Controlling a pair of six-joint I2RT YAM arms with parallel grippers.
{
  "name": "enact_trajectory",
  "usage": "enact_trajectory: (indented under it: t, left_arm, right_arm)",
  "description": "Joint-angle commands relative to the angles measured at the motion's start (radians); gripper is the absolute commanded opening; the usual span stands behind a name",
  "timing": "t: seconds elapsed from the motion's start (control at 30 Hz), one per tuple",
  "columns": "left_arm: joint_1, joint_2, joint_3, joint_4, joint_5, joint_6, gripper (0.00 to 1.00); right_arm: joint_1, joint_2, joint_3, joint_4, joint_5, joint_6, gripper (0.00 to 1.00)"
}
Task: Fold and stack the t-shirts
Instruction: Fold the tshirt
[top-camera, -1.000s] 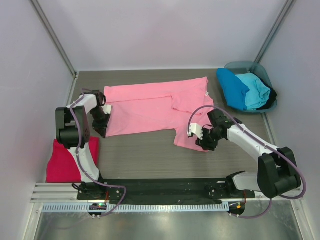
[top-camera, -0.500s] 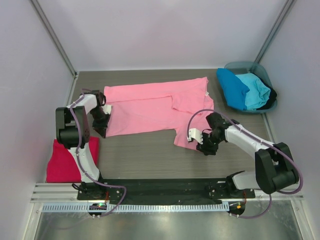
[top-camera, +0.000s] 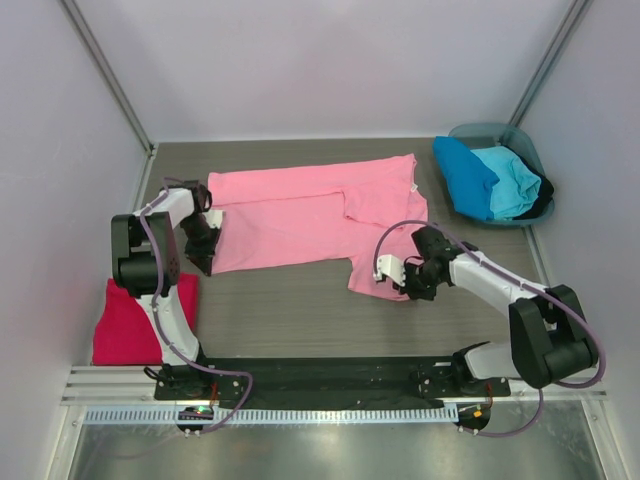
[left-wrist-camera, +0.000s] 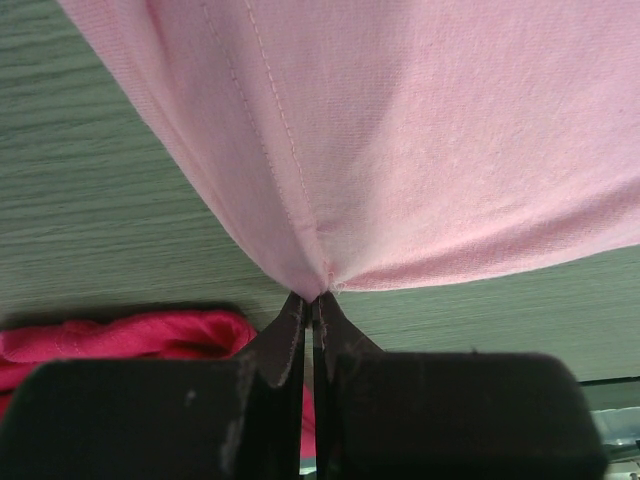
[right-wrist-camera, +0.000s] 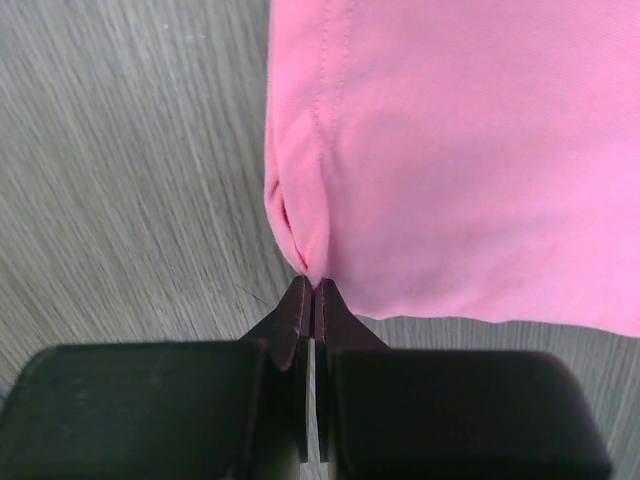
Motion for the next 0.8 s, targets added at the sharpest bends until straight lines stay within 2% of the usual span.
enact_trajectory:
  t: [0.0,0.13,0.3,0.77]
  left_arm:
    - [0.003,-0.030,0.009,0.004,0.017,0.004,0.00]
    - [0.001,-0.043,0.064,-0.027,0.030,0.023,0.00]
    - [0.003,-0.057,0.118,-0.054,0.031,0.043,0.00]
    - [0.003,0.012,0.352,-0.143,0.040,0.077,0.00]
  right_arm:
    - [0.003,-0.079,0.045,0.020,0.041,0.018,0.01]
    - [0.003,-0.158,0.129,-0.011,0.061,0.021,0.01]
    - [0.003,-0.160,0.240,-0.030,0.101,0.024,0.01]
    - [-0.004,0.057,0.491,0.116,0.177,0.072,0.01]
